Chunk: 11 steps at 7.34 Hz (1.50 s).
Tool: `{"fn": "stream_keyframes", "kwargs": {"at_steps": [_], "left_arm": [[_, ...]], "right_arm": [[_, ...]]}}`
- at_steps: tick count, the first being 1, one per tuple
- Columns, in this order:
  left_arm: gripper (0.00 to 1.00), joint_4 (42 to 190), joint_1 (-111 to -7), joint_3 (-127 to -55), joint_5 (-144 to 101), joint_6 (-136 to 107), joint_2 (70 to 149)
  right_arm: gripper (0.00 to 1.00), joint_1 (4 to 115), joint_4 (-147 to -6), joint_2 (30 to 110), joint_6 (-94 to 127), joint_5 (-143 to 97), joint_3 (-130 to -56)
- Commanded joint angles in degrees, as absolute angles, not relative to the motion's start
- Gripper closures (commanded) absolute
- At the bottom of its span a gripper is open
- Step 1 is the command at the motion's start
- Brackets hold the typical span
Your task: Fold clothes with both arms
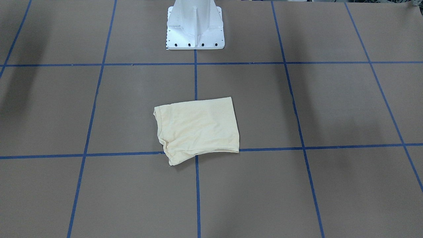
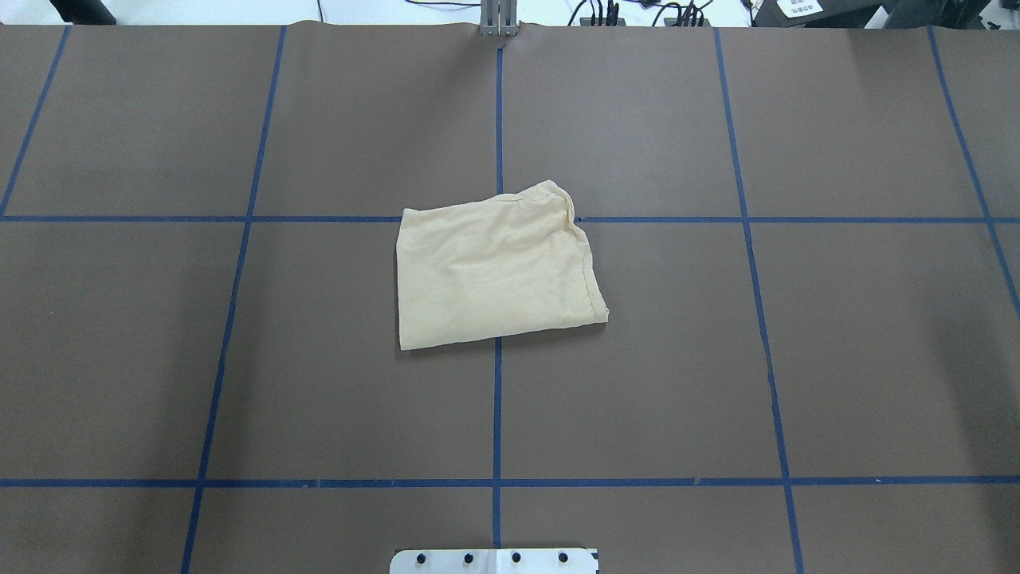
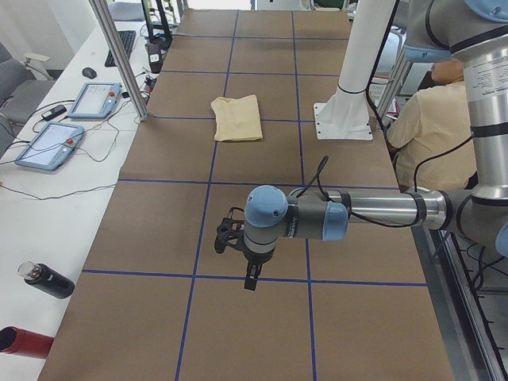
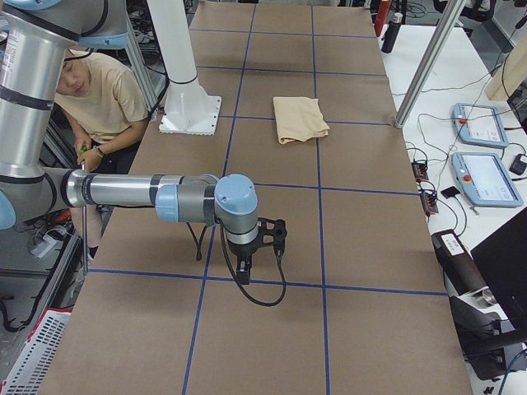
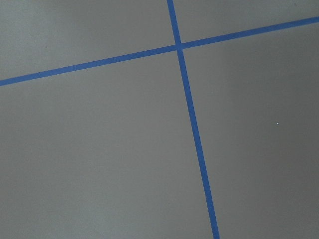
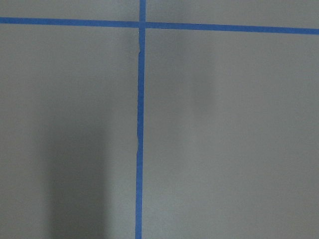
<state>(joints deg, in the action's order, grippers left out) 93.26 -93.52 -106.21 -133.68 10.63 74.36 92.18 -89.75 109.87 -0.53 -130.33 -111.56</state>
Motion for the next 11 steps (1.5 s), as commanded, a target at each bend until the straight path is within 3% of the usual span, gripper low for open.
{"fn": "stream_keyframes", "kwargs": {"at_steps": [1, 11], "left_arm": [[0.00, 93.25, -93.52, -106.00, -133.68, 10.63, 74.36], [0.00, 93.25, -93.60, -106.08, -133.68, 10.63, 74.36]], "right_arm": [[0.00, 92.20, -89.74, 109.86, -0.53, -130.34, -111.62], [0.00, 92.20, -88.95, 109.86, -0.53, -130.34, -111.62]]}}
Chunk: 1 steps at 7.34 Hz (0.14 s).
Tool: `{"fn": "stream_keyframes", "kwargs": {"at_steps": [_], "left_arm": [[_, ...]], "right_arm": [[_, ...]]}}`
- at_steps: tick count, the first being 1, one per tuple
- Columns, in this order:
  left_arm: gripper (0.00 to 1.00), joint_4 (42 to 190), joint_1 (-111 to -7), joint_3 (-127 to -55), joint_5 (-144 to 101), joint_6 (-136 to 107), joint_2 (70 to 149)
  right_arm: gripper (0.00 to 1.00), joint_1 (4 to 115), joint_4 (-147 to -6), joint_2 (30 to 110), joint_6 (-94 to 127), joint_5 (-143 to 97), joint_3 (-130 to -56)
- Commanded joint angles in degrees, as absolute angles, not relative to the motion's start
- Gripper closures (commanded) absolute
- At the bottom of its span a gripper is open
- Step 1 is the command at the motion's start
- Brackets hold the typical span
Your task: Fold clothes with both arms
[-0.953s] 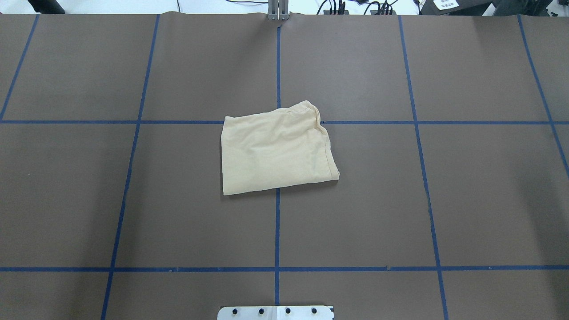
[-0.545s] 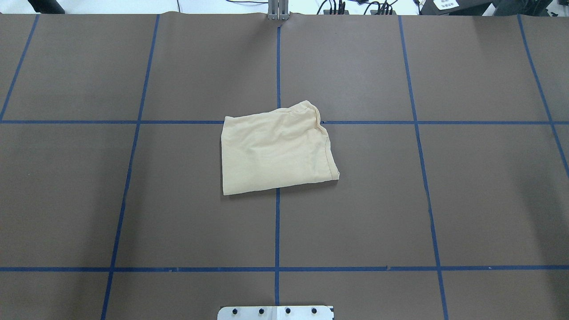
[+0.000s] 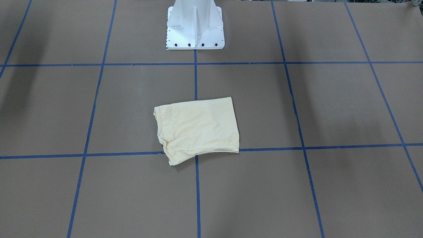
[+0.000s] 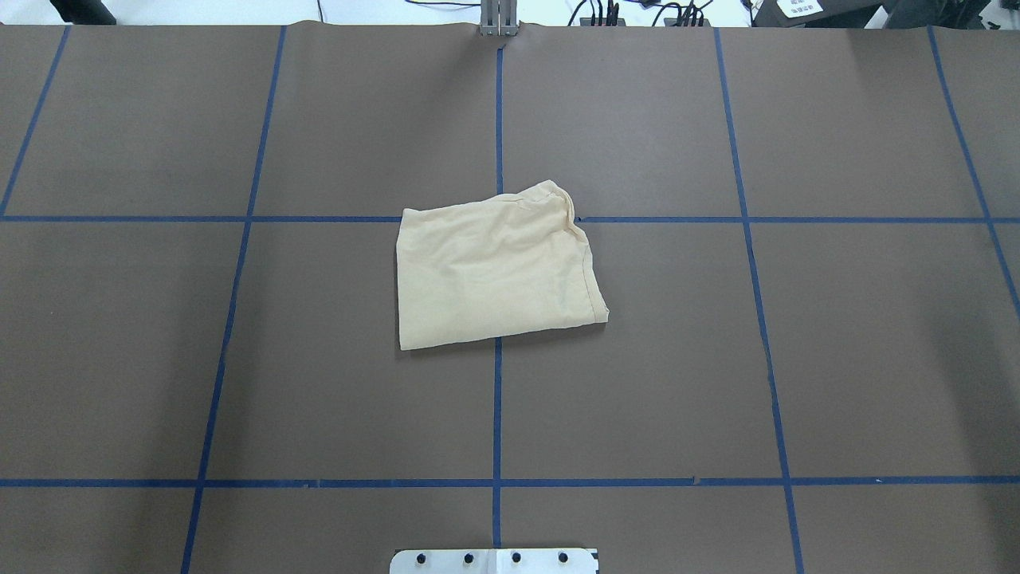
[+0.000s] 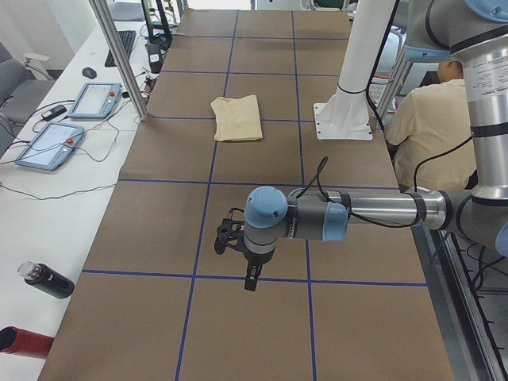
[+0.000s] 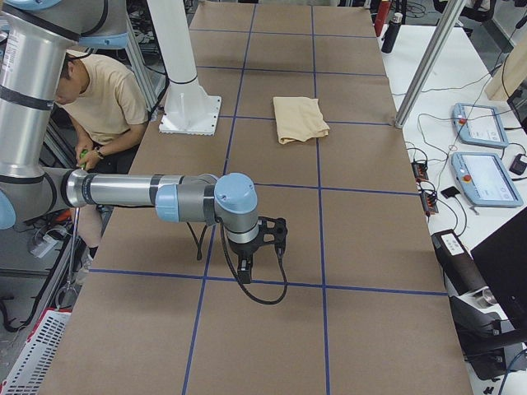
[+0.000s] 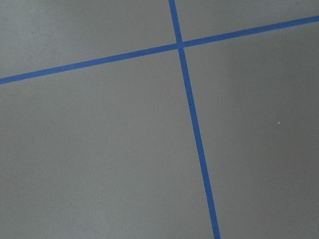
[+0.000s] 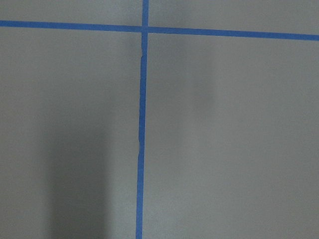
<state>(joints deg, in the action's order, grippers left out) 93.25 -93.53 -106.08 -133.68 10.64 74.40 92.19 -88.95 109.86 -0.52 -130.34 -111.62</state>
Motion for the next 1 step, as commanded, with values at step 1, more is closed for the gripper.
{"fn": "stream_keyframes", "kwargs": {"at_steps": [1], "left_arm": [[0.00, 93.25, -93.52, -106.08, -133.68, 10.63, 74.44]], "right_arm": [[0.00, 92.20, -88.95, 109.86, -0.53, -130.34, -111.62]]}}
